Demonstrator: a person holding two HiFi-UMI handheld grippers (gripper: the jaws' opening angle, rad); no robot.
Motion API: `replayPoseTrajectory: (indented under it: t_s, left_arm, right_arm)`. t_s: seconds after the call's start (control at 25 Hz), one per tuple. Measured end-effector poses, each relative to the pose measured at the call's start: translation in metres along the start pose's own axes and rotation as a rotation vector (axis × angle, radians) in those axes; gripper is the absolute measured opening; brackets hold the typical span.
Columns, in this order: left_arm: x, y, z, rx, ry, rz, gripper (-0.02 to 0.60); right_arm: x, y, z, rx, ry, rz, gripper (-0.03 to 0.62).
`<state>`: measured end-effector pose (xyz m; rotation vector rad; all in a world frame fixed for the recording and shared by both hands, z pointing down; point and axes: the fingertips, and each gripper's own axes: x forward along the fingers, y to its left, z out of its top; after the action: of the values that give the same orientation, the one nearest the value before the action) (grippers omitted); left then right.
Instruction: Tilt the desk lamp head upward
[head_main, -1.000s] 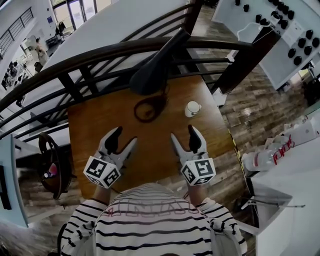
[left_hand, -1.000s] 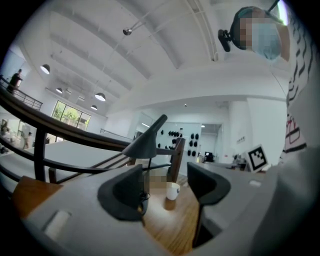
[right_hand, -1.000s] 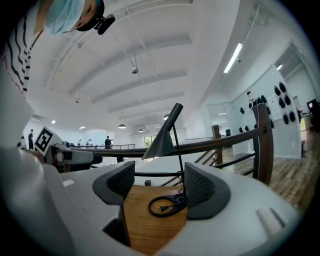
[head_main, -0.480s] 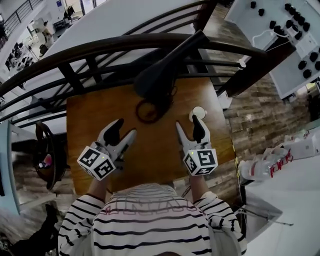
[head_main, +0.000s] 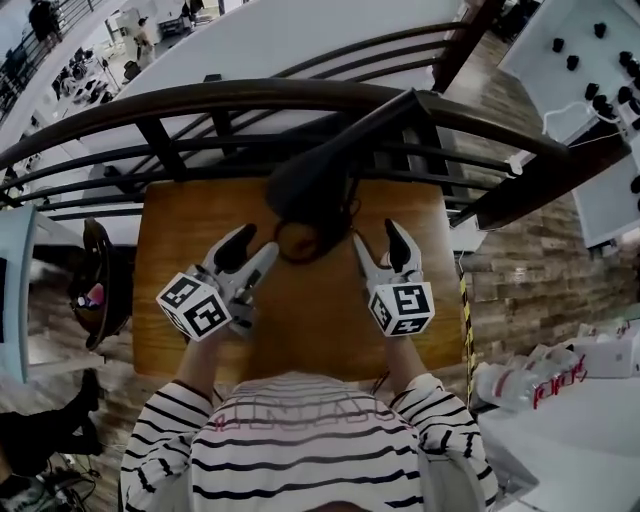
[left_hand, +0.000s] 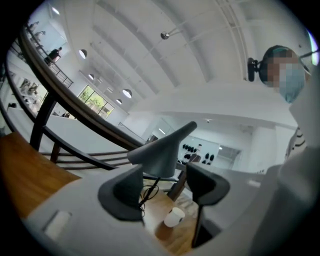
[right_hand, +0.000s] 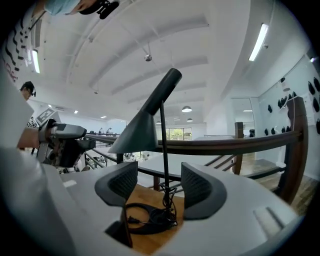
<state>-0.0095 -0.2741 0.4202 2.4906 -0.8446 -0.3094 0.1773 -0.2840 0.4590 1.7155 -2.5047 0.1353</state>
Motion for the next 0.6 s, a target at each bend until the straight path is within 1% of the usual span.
replayPoseTrajectory:
  t_s: [0.12,0.2,0.32,0.44,0.6]
  left_arm:
    - [0.011,0.009,-0.004,-0.061,-0.003,0.017,0.278]
    - [0.017,0.015,-0.007,-0.116,-0.004,0.027,0.319]
    - [0.027,0.023,-0.011,-0.203,-0.015,0.025,0.354]
    - [0.037,0.029,-0.014,-0.262,-0.017,0.012,0.364]
    - [0.052,0.032,-0.018,-0.327,-0.007,-0.02,0.365]
  right_arm:
    - [0.019,-0.01,-0.001,-0.032,0.003,0.027,0.256]
    - [0.031,-0.015,-0.003,-0.054,0.009,0.044,0.25]
    - [0.05,-0.018,-0.007,-0.095,0.02,0.074,0.234]
    - [0.068,-0.018,-0.013,-0.133,0.031,0.102,0.221]
    - [0.089,-0.017,-0.025,-0.148,0.056,0.133,0.215]
